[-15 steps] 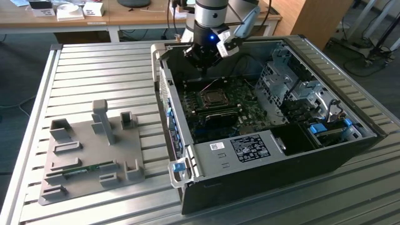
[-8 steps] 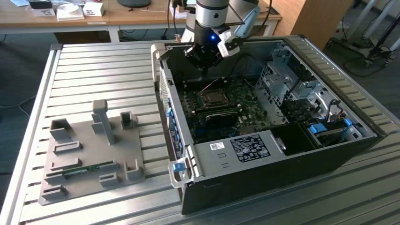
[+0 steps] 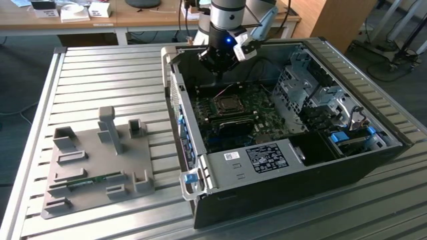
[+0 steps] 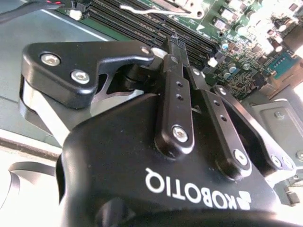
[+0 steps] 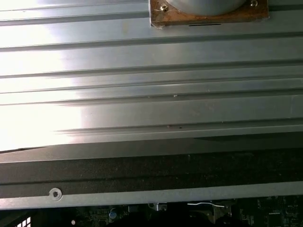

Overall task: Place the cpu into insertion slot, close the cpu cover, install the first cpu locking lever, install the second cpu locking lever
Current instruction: 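Install the first cpu locking lever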

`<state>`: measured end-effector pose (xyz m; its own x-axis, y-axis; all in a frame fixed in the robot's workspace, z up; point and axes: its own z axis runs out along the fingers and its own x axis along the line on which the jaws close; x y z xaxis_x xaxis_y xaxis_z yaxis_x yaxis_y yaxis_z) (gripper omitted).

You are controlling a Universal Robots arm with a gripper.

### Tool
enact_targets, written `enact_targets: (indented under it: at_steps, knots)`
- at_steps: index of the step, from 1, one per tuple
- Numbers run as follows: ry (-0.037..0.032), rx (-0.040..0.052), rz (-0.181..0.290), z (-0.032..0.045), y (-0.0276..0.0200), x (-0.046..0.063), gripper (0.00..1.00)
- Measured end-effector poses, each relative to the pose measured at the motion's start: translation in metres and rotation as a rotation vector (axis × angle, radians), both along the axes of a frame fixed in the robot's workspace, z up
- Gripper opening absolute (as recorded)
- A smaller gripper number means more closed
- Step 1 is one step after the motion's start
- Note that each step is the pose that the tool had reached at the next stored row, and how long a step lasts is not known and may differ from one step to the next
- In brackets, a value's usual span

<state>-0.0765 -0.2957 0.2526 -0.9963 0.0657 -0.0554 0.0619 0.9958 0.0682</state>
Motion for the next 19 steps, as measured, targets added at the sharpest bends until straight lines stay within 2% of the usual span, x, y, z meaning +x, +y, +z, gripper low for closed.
enact_targets:
  at_steps: [10, 19]
  knots:
    - [0.0001, 0.001, 0.0, -0.0054, 0.0005, 0.003, 0.1]
    - [0.0, 0.001, 0.0, -0.0092, 0.0007, 0.012, 0.1]
